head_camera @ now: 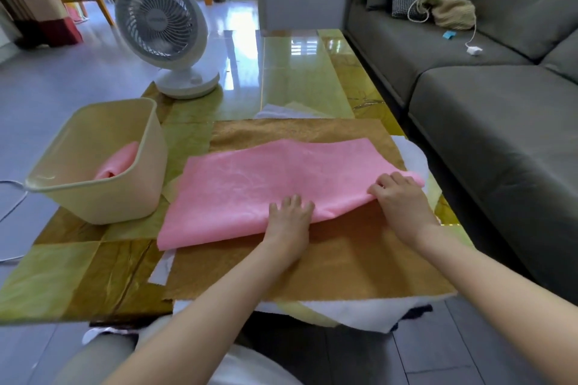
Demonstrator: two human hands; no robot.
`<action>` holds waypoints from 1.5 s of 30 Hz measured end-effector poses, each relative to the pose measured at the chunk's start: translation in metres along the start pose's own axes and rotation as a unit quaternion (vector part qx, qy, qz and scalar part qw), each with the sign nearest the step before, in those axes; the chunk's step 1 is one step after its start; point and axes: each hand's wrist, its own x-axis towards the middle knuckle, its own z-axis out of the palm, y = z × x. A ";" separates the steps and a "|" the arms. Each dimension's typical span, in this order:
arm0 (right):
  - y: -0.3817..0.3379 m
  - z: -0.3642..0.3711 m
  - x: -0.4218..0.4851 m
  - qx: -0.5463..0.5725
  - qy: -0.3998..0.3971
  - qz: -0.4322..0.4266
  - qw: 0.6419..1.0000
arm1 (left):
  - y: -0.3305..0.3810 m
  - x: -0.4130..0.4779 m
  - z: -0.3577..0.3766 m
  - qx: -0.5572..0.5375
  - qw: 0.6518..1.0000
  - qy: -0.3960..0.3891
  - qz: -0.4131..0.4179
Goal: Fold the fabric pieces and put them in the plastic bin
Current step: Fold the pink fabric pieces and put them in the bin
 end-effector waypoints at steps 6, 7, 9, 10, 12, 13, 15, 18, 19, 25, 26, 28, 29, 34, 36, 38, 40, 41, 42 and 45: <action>0.011 -0.016 -0.052 -0.037 0.051 0.025 0.998 | 0.016 -0.017 -0.012 0.014 1.000 0.000 0.024; 0.014 -0.013 -0.063 -0.041 0.040 0.035 0.998 | 0.021 -0.023 -0.012 0.009 0.999 -0.005 0.033; 0.017 -0.008 -0.088 -0.050 -0.003 0.068 0.996 | 0.032 -0.036 -0.010 0.001 0.998 -0.020 0.053; 0.018 -0.005 -0.099 -0.051 -0.032 0.080 0.995 | 0.037 -0.044 -0.009 -0.002 0.998 -0.030 0.063; 0.017 -0.003 -0.118 -0.040 -0.098 0.096 0.990 | 0.048 -0.057 -0.006 -0.006 0.995 -0.052 0.079; 0.017 0.000 -0.127 -0.028 -0.118 0.100 0.988 | 0.054 -0.062 -0.004 -0.008 0.994 -0.063 0.085; 0.020 0.002 -0.140 -0.003 -0.148 0.101 0.984 | 0.061 -0.070 0.000 -0.022 0.992 -0.080 0.094; 0.020 -0.002 -0.145 0.017 -0.188 0.100 0.977 | 0.060 -0.075 0.003 -0.057 0.988 -0.091 0.115; 0.020 -0.004 -0.143 0.019 -0.205 0.097 0.974 | 0.058 -0.075 0.004 -0.070 0.985 -0.098 0.122; 0.012 -0.017 -0.100 0.103 -0.212 0.124 0.964 | 0.036 -0.060 -0.005 -0.164 0.980 -0.090 0.063; 0.008 -0.016 -0.090 0.135 -0.198 0.130 0.962 | 0.028 -0.055 -0.006 -0.167 0.982 -0.074 0.051; -0.001 -0.015 -0.066 0.177 -0.163 0.127 0.962 | 0.006 -0.042 -0.008 -0.176 0.984 -0.040 0.012; -0.005 -0.014 -0.053 0.193 -0.152 0.121 0.962 | -0.006 -0.036 -0.009 -0.180 0.983 -0.024 -0.012; -0.027 0.000 0.010 0.240 -0.134 0.090 0.957 | -0.060 -0.008 -0.011 -0.134 0.987 0.027 -0.086; -0.035 0.008 0.030 0.251 -0.131 0.071 0.956 | -0.077 0.001 -0.010 -0.121 0.988 0.021 -0.096; -0.043 0.016 0.047 0.263 -0.134 0.051 0.954 | -0.091 0.010 -0.006 -0.109 0.990 0.005 -0.091; -0.050 0.022 0.059 0.269 -0.139 0.037 0.952 | -0.099 0.017 -0.005 -0.107 0.990 -0.015 -0.085; -0.053 0.024 0.065 0.273 -0.141 0.033 0.951 | -0.102 0.019 -0.004 -0.103 0.991 -0.023 -0.087; -0.056 0.025 0.069 0.275 -0.143 0.033 0.950 | -0.104 0.022 -0.004 -0.097 0.991 -0.028 -0.090; -0.062 0.027 0.081 0.264 -0.153 0.032 0.952 | -0.111 0.027 -0.003 -0.076 0.991 -0.019 -0.108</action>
